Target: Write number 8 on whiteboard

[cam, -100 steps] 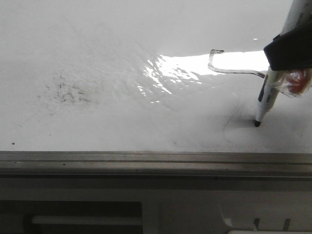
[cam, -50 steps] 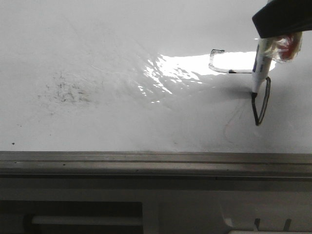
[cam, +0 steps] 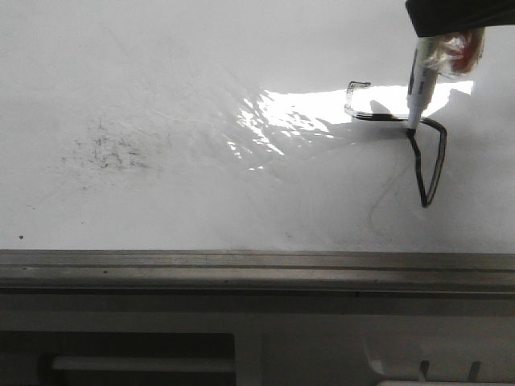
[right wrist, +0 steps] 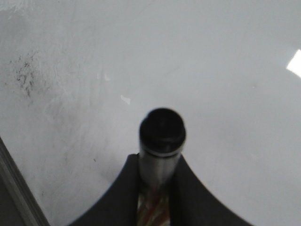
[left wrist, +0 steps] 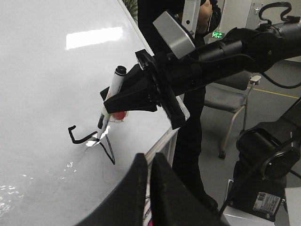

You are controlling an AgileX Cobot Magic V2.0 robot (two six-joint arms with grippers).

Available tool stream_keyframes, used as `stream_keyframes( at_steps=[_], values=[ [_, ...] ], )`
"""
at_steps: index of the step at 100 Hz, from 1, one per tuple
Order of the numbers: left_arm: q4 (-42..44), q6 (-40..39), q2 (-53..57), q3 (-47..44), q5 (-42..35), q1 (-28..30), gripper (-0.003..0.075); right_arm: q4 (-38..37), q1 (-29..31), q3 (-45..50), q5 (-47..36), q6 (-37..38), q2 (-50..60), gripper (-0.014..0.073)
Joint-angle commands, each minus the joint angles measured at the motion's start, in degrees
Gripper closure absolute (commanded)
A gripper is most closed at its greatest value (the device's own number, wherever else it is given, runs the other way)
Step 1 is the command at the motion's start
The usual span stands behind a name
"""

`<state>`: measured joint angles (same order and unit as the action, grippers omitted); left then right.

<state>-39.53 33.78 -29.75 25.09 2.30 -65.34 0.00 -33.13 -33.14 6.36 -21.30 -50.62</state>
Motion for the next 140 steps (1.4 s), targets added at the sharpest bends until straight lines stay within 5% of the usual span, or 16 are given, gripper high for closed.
stream_keyframes(
  at_steps=[1,140],
  values=[
    [-0.45,-0.39,-0.58,1.68,-2.98,-0.16,0.0741,-1.57,0.64,-2.47,-5.99,-1.15,-0.85,0.0657],
    [-0.45,-0.39,-0.58,1.68,-2.76,-0.16,0.0741,-0.96,-0.89,-6.44,-11.02,-1.15,-4.11,0.0657]
  ],
)
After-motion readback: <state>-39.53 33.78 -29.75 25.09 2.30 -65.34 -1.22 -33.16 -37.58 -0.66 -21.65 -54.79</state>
